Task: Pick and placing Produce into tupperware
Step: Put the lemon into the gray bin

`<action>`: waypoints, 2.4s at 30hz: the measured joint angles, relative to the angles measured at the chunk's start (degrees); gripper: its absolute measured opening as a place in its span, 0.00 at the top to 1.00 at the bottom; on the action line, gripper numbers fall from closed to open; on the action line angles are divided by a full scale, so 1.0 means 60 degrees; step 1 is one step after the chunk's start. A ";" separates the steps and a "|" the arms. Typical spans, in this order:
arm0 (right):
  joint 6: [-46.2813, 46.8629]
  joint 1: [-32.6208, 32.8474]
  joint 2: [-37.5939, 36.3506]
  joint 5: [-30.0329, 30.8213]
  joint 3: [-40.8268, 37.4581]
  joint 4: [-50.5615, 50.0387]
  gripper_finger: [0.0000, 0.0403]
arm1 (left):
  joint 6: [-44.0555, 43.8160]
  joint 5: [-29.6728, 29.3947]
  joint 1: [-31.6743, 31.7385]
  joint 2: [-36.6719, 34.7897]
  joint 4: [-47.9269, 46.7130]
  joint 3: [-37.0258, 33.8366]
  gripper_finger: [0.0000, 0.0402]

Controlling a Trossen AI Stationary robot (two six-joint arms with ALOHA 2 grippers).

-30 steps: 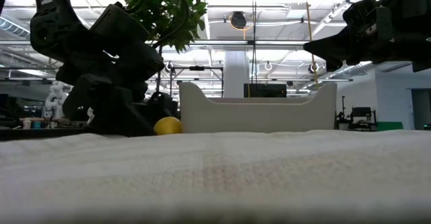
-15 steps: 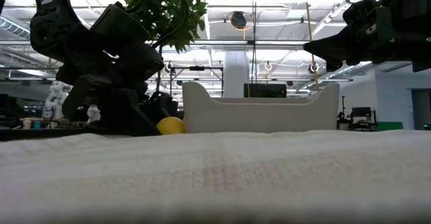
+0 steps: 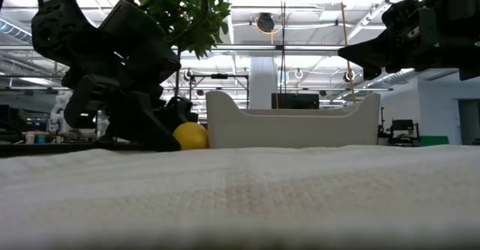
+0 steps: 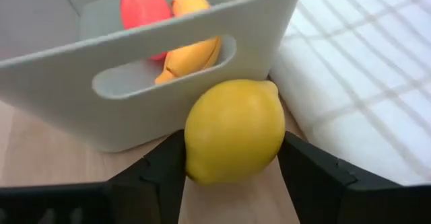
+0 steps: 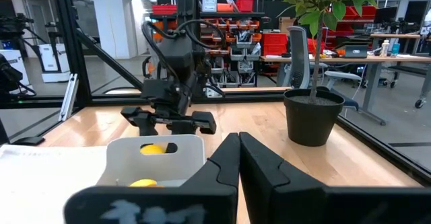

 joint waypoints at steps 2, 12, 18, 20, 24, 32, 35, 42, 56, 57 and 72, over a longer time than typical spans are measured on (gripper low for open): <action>0.0000 -0.0003 -0.0001 0.0003 0.0000 0.0000 1.00 | 0.0018 -0.0003 -0.0027 -0.0205 -0.0096 0.0000 0.48; 0.0000 -0.0003 -0.0001 0.0001 0.0000 0.0000 1.00 | 0.0008 -0.0621 -0.0050 -0.1642 -0.2061 0.0000 0.48; 0.0000 -0.0003 -0.0001 0.0000 -0.0001 0.0008 1.00 | 0.0063 -0.0781 -0.0054 -0.2632 -0.2869 0.0000 0.48; 0.0002 -0.0001 -0.0001 0.0000 -0.0001 0.0015 1.00 | 0.0065 -0.0783 -0.0050 -0.2926 -0.3031 -0.0003 0.48; 0.0004 0.0001 -0.0001 0.0000 -0.0001 0.0047 1.00 | 0.0065 -0.0787 -0.0047 -0.3392 -0.3213 -0.0004 0.48; 0.0004 0.0001 0.0001 0.0000 0.0001 0.0040 1.00 | 0.0340 -0.0795 -0.0047 -0.4104 -0.3235 0.0000 0.48; 0.0004 0.0001 0.0001 0.0000 0.0000 0.0036 1.00 | 0.0335 -0.0903 -0.0047 -0.4400 -0.3213 0.0000 0.48; 0.0025 -0.0001 0.0001 0.0000 0.0001 0.0036 1.00 | -0.0003 -0.1042 -0.0047 -0.5120 -0.3091 0.0000 0.48; 0.0004 -0.0003 -0.0001 0.0000 -0.0001 0.0033 1.00 | -0.0024 -0.0999 -0.0047 -0.5955 -0.2816 0.0000 0.48; 0.0004 -0.0001 -0.0001 0.0000 -0.0001 0.0033 1.00 | -0.0050 -0.1005 -0.0047 -0.5951 -0.2797 0.0000 0.48; 0.0029 -0.0001 0.0003 0.0000 0.0001 0.0115 1.00 | -0.0245 -0.1487 -0.0024 -0.4933 -0.3301 0.1438 0.48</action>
